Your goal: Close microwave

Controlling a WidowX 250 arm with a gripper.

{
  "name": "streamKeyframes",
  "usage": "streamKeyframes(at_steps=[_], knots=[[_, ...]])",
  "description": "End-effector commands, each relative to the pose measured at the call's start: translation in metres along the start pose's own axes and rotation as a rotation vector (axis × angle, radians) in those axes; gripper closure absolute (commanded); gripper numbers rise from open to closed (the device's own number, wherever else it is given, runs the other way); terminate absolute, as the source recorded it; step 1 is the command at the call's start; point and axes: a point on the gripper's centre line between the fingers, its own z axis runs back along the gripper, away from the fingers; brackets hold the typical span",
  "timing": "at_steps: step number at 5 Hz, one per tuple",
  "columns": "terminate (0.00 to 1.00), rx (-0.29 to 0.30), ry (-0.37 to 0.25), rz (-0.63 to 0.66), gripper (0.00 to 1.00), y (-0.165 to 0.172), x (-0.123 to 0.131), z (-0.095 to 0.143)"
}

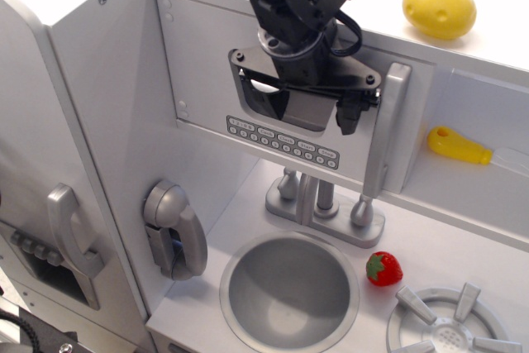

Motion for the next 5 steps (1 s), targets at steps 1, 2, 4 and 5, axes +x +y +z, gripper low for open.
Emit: streamKeyframes(at_steps=[1, 2, 4, 5], knots=[[0.00, -0.047, 0.071, -0.061, 0.00, 0.026, -0.032, 0.040], [0.00, -0.057, 0.105, -0.096, 0.00, 0.051, -0.054, 0.059], [0.00, -0.051, 0.129, -0.093, 0.00, 0.076, -0.066, 0.069], [1.00, -0.051, 0.129, -0.093, 0.00, 0.076, -0.066, 0.069]])
